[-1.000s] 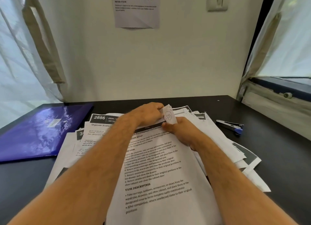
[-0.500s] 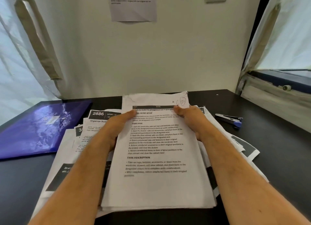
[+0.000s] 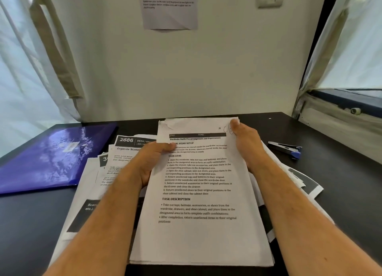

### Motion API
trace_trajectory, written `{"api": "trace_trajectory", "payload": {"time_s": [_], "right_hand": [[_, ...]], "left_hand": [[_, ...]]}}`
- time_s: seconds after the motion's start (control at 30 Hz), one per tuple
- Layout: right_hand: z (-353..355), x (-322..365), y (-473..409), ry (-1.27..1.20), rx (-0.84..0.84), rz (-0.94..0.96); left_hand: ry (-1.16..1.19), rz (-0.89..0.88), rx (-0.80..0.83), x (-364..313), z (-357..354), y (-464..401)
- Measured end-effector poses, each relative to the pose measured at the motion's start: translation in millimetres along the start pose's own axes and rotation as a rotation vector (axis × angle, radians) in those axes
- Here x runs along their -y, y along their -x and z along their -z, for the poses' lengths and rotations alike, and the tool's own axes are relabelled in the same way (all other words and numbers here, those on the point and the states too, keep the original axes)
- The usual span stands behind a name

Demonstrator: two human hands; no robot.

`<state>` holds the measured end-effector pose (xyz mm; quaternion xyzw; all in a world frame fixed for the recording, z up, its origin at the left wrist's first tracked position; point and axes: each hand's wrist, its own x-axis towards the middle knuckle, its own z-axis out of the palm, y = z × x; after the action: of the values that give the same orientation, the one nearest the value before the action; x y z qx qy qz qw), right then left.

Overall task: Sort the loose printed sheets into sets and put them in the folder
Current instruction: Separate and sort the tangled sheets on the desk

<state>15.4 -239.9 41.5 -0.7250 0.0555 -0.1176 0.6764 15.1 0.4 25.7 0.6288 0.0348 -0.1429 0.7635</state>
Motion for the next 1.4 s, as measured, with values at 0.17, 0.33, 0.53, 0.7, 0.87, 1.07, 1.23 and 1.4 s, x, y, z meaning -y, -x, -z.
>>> {"api": "trace_trajectory", "payload": {"time_s": [0.17,0.33,0.53,0.7,0.87,1.07,1.23,1.4], "right_hand": [[1,-1,-1,0.004,-0.006,-0.020],[0,-2,-2,0.043,0.032,-0.069],[-3,-3,0,0.101,0.022,-0.071],[2,-1,7,0.150,-0.012,-0.018],[13,5,8,0.171,-0.006,-0.018],[47,0,10,0.222,-0.013,-0.012],[61,-14,10,0.242,0.010,0.013],[69,-20,2,0.261,-0.024,0.088]], "left_hand": [[0.070,-0.014,0.037,0,-1,2],[0.178,-0.221,-0.043,-2,0,-7],[0.139,-0.186,-0.124,1,1,-9],[0.107,-0.167,-0.146,3,-7,-5],[0.108,-0.148,-0.149,6,-17,-5],[-0.761,-0.614,-0.479,-1,-47,-7],[-1.374,-0.921,-0.193,-36,-129,-28],[-1.499,-0.489,0.053,-26,-181,-58]]}}
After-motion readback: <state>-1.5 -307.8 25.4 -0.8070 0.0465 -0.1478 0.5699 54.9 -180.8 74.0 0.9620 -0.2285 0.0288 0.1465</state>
